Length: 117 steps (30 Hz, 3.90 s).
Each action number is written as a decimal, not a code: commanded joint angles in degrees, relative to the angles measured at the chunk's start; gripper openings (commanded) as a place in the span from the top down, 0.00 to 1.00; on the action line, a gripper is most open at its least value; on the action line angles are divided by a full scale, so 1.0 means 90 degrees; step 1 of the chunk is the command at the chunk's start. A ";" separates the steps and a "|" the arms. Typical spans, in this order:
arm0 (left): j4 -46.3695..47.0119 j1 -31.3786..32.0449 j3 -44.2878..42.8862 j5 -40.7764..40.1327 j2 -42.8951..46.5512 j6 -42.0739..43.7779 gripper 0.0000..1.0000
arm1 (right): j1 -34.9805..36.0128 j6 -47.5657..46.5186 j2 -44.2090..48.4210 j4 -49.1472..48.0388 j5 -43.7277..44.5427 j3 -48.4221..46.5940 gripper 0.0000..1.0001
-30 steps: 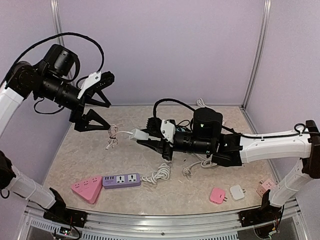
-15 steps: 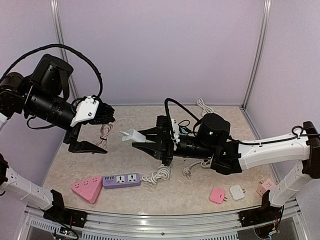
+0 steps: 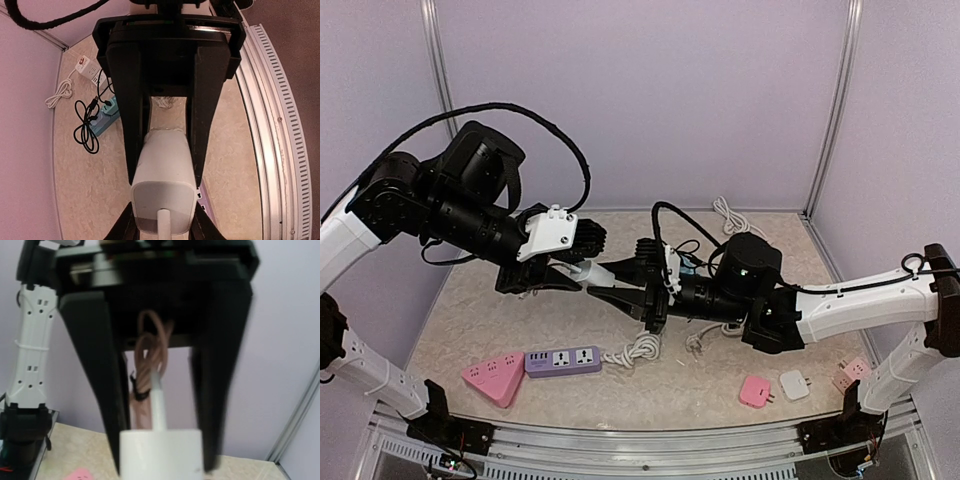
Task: Insert the plug
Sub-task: Adjust the plug, then insert the plug into the socket.
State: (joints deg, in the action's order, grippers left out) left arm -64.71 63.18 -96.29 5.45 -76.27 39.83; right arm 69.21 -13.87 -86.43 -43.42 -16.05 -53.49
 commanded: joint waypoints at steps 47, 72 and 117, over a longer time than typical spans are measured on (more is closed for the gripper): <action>-0.0234 -0.1591 0.2975 -0.0322 -0.1968 -0.1017 1.00 | -0.0039 0.0588 0.2753 0.1398 0.3275 0.2295 0.00; -0.0047 -0.1628 0.3198 -0.0798 -0.1944 -0.1119 1.00 | -0.0046 0.0535 0.2866 0.1418 0.3098 0.2292 0.00; -0.0270 -0.1511 0.2122 -0.0645 -0.1789 -0.0637 0.01 | -0.0128 0.2395 0.3408 0.4507 0.5748 0.0964 0.00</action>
State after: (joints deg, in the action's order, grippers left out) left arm -63.66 48.69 -76.18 -0.78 -94.06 31.07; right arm 68.60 1.96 -57.95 -12.53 27.92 -41.54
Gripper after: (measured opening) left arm 0.988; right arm 0.995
